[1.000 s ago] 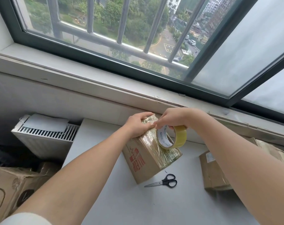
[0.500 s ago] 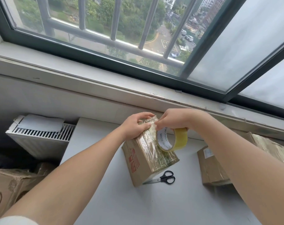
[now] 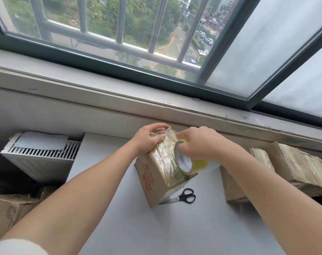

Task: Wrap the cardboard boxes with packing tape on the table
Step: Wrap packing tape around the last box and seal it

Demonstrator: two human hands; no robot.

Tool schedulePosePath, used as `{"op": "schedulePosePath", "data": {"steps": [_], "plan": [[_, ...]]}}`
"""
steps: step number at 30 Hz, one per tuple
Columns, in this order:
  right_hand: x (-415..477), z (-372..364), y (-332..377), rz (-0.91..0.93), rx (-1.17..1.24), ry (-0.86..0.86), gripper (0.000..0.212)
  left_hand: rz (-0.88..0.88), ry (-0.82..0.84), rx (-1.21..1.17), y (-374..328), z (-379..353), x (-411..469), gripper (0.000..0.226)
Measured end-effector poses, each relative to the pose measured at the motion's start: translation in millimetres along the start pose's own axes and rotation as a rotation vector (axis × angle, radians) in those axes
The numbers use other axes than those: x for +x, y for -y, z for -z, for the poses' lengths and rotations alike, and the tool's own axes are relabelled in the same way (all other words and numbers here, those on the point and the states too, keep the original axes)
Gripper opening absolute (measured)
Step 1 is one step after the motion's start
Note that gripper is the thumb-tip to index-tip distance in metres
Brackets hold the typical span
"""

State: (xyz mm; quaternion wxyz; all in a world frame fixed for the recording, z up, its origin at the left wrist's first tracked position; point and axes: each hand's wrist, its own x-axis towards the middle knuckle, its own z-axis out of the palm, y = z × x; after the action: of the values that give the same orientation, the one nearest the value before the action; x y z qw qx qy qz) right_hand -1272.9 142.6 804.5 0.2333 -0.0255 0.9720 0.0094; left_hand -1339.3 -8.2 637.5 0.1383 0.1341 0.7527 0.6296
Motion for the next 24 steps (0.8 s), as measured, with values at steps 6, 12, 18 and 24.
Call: {"op": "schedulePosePath", "data": {"steps": [6, 12, 18, 24], "plan": [[-34, -10, -4, -0.004, -0.136, 0.067, 0.062, 0.008, 0.024, -0.037, 0, -4, -3, 0.035], [-54, -40, -5, -0.094, -0.017, 0.066, 0.068, 0.014, 0.041, -0.020, 0, -13, -1, 0.039], [-74, -52, -5, -0.113, 0.033, 0.004, 0.061, 0.030, 0.057, -0.031, -2, -19, 1, 0.040], [-93, -67, -6, -0.148, 0.086, 0.002, 0.063, 0.038, 0.057, -0.044, -2, -21, 2, 0.040]]}}
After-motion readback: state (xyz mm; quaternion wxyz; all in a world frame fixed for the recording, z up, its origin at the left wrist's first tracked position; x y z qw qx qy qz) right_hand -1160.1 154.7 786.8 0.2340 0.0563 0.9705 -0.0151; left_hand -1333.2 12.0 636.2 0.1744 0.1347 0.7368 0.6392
